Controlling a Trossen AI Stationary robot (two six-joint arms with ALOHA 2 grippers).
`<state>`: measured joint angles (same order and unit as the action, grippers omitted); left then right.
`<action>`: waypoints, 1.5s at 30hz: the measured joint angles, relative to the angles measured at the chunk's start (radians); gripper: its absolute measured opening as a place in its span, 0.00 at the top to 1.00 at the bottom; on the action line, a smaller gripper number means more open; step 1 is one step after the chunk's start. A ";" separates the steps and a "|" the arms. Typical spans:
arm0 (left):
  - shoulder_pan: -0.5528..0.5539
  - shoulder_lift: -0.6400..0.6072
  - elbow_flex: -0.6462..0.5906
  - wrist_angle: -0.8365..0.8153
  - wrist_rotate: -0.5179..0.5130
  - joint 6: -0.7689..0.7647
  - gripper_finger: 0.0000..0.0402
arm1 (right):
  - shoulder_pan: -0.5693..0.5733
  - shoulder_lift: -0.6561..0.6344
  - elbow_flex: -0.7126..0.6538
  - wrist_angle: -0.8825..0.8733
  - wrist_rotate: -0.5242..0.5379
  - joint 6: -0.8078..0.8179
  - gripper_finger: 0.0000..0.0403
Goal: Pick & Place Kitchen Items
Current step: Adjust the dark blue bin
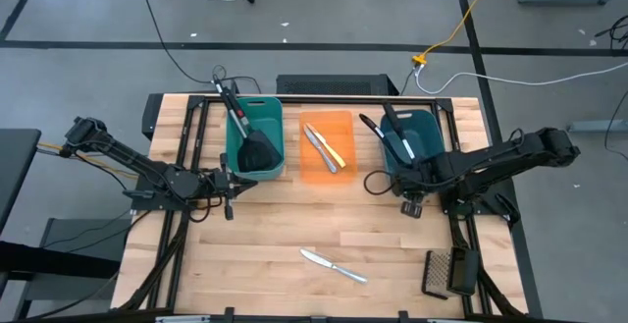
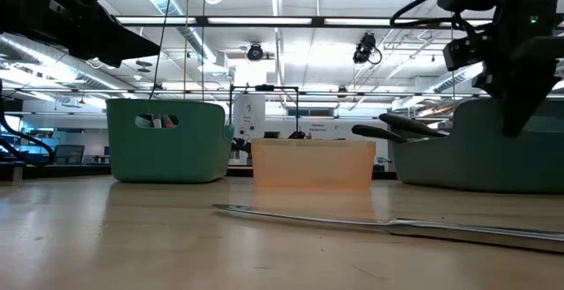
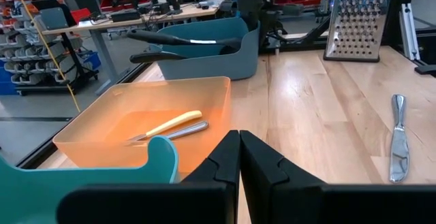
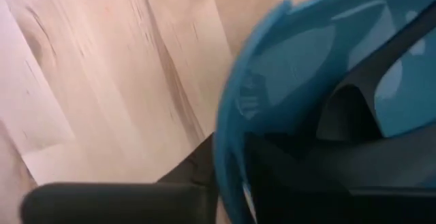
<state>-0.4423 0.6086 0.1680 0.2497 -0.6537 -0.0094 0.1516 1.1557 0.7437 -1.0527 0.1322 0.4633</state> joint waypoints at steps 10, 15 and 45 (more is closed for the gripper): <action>0.000 0.000 0.000 0.001 0.000 -0.004 0.96 | 0.000 0.000 -0.002 0.079 0.008 -0.028 0.96; 0.000 0.000 0.000 0.001 0.000 -0.004 0.96 | 0.000 0.000 -0.002 0.069 -0.004 -0.053 0.94; 0.000 0.000 0.000 0.000 0.000 -0.010 0.96 | -0.014 0.003 -0.002 0.056 -0.027 -0.251 0.92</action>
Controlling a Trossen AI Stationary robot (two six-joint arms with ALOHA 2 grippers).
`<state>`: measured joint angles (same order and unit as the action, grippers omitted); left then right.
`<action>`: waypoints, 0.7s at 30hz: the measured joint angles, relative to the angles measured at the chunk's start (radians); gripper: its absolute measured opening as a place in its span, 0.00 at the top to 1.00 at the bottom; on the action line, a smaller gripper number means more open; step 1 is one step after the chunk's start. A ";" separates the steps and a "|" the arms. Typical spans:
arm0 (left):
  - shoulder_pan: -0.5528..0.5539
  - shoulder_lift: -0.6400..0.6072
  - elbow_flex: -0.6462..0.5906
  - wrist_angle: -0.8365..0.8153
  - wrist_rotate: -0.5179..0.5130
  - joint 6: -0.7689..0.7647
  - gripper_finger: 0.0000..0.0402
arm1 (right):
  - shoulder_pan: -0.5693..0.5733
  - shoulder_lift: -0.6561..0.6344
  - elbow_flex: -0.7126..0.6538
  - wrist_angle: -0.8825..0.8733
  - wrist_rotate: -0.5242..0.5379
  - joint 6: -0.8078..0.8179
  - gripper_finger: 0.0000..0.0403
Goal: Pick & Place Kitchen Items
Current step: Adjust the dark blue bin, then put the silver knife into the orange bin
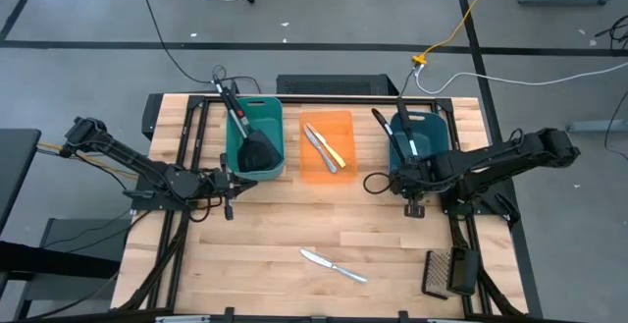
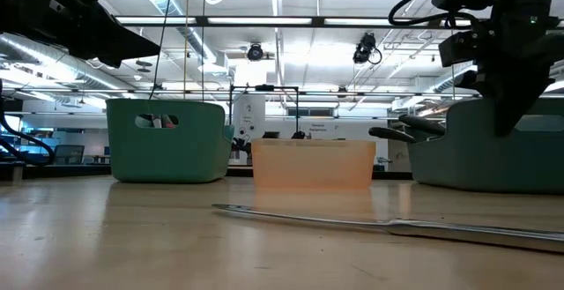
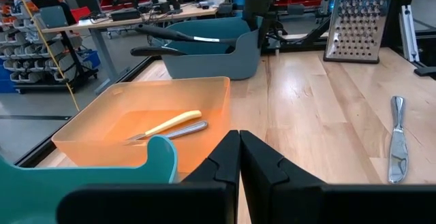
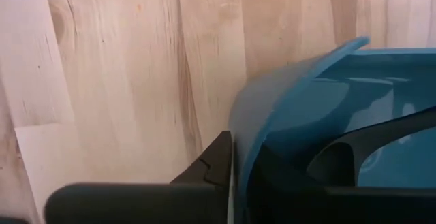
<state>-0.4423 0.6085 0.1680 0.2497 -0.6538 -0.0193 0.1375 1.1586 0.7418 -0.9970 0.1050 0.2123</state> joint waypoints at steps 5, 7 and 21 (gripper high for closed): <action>0.000 0.000 0.000 -0.001 0.000 -0.001 0.96 | 0.000 0.000 0.000 0.000 0.004 0.000 0.83; 0.000 0.000 0.000 -0.001 0.000 -0.001 0.96 | 0.000 0.000 0.001 0.000 0.009 0.008 0.79; 0.000 0.000 0.000 -0.001 0.016 -0.002 0.96 | 0.015 -0.001 0.279 0.007 0.138 0.063 0.58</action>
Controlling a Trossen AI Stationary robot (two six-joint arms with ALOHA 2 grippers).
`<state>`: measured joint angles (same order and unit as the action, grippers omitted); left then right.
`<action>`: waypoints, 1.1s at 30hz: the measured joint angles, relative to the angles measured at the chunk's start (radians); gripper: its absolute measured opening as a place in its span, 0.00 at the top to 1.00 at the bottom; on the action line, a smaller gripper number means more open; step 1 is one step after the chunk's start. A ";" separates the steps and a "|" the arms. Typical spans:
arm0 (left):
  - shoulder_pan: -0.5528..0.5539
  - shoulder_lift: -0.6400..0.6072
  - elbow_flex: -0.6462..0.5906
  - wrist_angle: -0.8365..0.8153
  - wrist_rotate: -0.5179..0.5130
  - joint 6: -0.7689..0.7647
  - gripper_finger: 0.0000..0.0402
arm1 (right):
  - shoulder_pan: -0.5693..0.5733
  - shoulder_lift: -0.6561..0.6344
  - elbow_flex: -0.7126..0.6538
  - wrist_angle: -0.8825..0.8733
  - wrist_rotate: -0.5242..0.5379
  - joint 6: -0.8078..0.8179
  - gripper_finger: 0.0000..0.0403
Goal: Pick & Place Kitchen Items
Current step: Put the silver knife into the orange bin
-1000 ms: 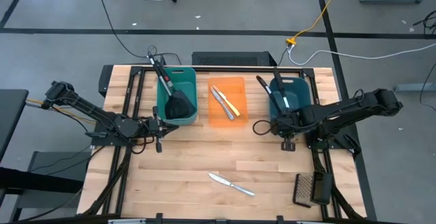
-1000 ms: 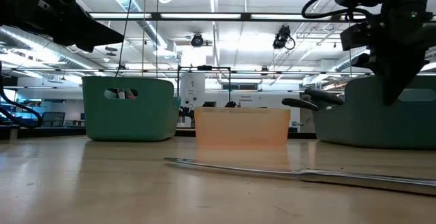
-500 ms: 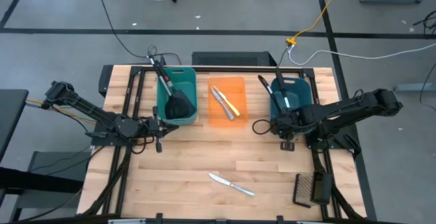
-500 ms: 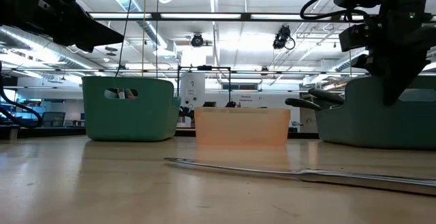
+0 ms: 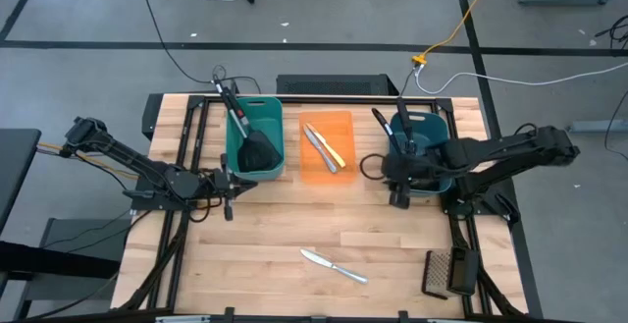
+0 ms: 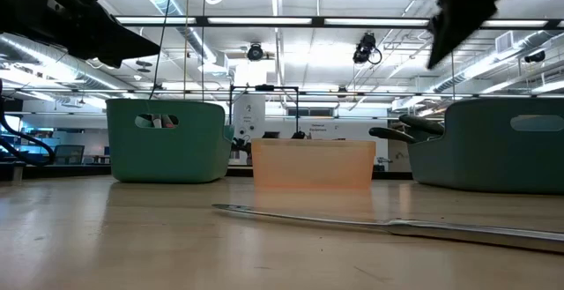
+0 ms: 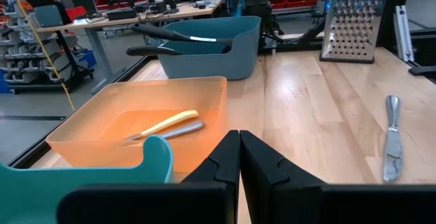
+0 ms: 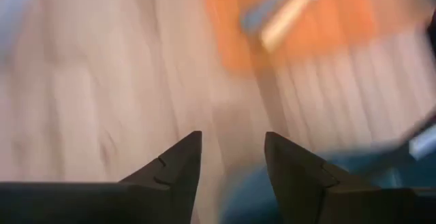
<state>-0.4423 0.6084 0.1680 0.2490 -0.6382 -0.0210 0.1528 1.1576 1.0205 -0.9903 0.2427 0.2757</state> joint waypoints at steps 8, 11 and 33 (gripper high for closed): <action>0.000 0.000 0.000 0.003 0.003 0.006 0.96 | 0.213 0.003 0.050 0.273 0.114 0.041 0.62; 0.000 0.000 0.000 0.003 0.003 -0.003 0.96 | 0.312 0.051 0.050 0.326 0.152 0.103 0.64; -0.064 0.045 0.032 0.079 0.042 0.020 0.99 | 0.597 0.426 0.049 0.702 0.474 0.100 0.98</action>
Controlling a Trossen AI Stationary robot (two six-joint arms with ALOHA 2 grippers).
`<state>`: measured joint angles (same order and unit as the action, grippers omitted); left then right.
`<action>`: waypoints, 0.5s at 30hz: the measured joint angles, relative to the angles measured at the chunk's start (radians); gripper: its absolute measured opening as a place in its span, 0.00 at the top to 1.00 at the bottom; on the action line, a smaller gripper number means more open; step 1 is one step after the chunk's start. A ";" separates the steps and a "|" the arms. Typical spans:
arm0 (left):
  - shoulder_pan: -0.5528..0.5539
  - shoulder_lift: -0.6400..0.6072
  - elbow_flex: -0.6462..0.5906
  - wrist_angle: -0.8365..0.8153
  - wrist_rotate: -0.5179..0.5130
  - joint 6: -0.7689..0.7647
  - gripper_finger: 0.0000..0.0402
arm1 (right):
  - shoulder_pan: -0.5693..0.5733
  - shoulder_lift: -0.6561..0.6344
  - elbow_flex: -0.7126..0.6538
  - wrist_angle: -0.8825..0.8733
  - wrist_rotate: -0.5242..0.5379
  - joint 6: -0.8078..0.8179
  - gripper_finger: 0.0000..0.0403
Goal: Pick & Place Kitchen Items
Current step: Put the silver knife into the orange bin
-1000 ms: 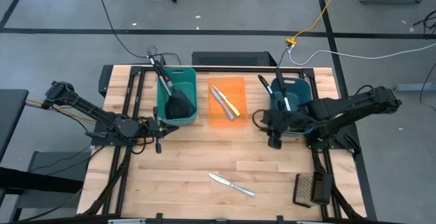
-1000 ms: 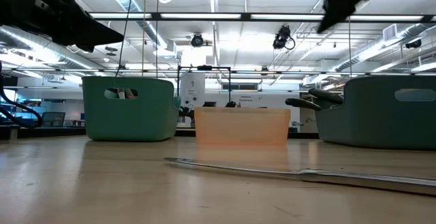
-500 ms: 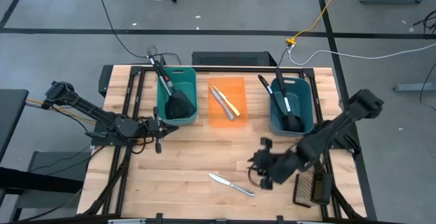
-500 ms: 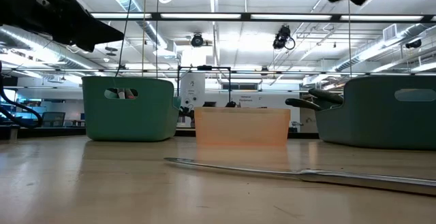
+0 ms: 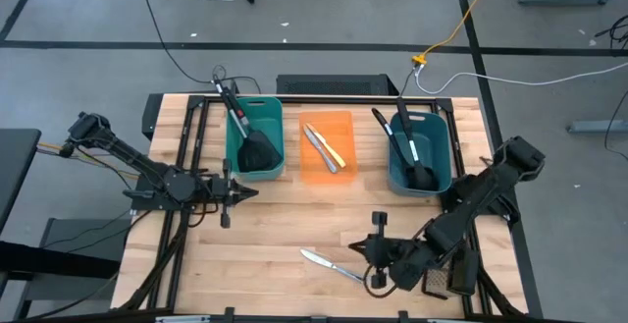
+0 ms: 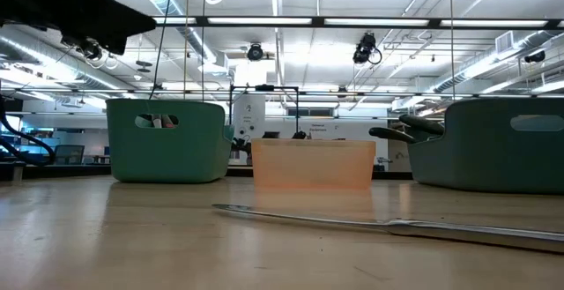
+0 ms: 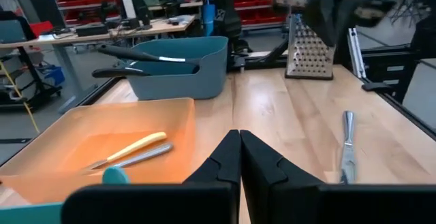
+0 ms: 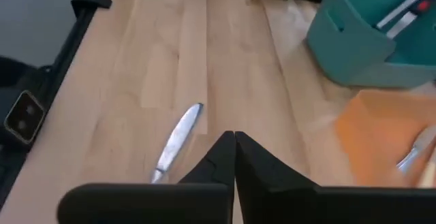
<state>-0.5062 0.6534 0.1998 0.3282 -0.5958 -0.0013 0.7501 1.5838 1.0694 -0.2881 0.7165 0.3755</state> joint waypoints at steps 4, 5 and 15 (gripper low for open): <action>-0.061 0.077 0.059 0.007 -0.026 0.009 0.99 | 0.000 -0.124 -0.019 -0.026 -0.012 -0.080 0.96; -0.076 0.106 0.070 0.009 -0.041 0.006 0.99 | 0.000 -0.164 -0.036 -0.005 -0.013 -0.110 0.96; -0.164 0.365 0.138 0.150 -0.108 0.024 0.99 | -0.006 -0.666 -0.490 0.408 -0.020 -0.313 0.98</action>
<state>-0.6706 1.0186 0.3374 0.4785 -0.7037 0.0230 0.7442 0.9180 0.5792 0.1199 0.6961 0.0626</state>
